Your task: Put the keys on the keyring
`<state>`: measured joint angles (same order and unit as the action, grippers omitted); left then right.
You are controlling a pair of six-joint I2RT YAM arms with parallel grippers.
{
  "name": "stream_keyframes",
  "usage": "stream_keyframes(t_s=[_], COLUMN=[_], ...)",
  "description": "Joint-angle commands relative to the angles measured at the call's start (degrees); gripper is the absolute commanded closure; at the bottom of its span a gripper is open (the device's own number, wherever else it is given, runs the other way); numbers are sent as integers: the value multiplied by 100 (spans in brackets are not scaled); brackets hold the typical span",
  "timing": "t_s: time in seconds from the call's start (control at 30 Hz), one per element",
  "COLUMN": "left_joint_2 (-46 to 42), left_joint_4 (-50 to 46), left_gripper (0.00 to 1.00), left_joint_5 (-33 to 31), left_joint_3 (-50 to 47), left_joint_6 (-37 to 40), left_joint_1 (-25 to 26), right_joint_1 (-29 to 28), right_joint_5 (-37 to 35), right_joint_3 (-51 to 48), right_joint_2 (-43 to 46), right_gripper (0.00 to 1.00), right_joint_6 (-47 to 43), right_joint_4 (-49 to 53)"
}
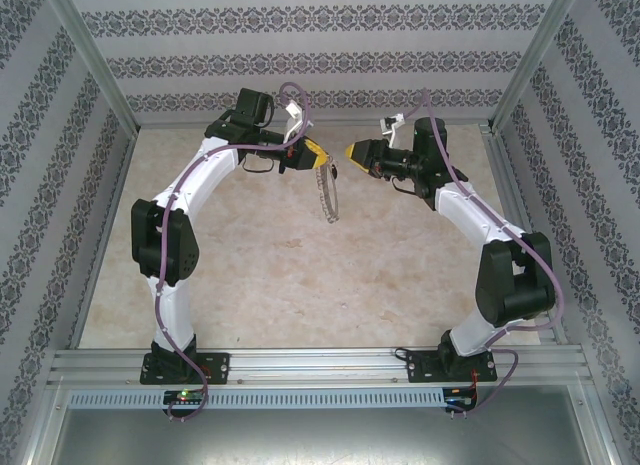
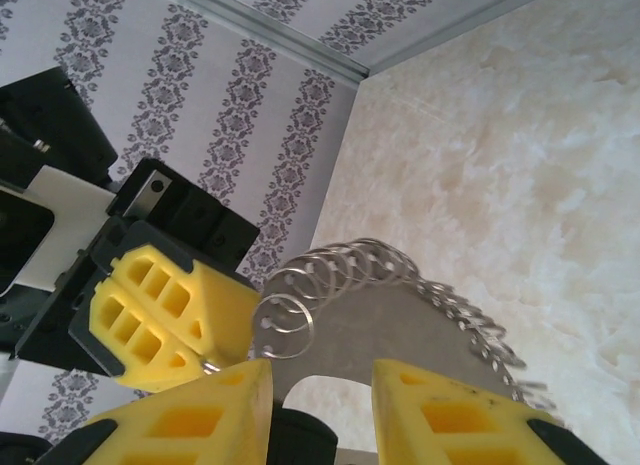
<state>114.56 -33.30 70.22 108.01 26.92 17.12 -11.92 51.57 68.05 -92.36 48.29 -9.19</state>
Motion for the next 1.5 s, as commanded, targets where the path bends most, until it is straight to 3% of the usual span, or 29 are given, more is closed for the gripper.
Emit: stream_keyframes(t_s=[0.0, 0.3, 0.67, 0.87, 1.47], left_joint_2=[-262, -294, -287, -294, -376], left_joint_4=[271, 407, 600, 684, 947], left_gripper=[100, 100, 100, 100, 100], left_joint_5=[142, 132, 90, 88, 47], left_joint_3=[-43, -86, -111, -122, -243], left_joint_6=[-37, -118, -228, -299, -446], left_joint_1=[-62, -64, -72, -77, -70], right_joint_1=[-121, -269, -277, -307, -515], right_joint_5=[158, 221, 320, 340, 387], right_joint_3=[-81, -63, -226, -209, -55], right_joint_2=[210, 165, 232, 193, -149], right_gripper=[67, 68, 93, 100, 100], right_joint_6=[65, -3, -47, -41, -446], right_joint_4=[-208, -170, -184, -241, 220])
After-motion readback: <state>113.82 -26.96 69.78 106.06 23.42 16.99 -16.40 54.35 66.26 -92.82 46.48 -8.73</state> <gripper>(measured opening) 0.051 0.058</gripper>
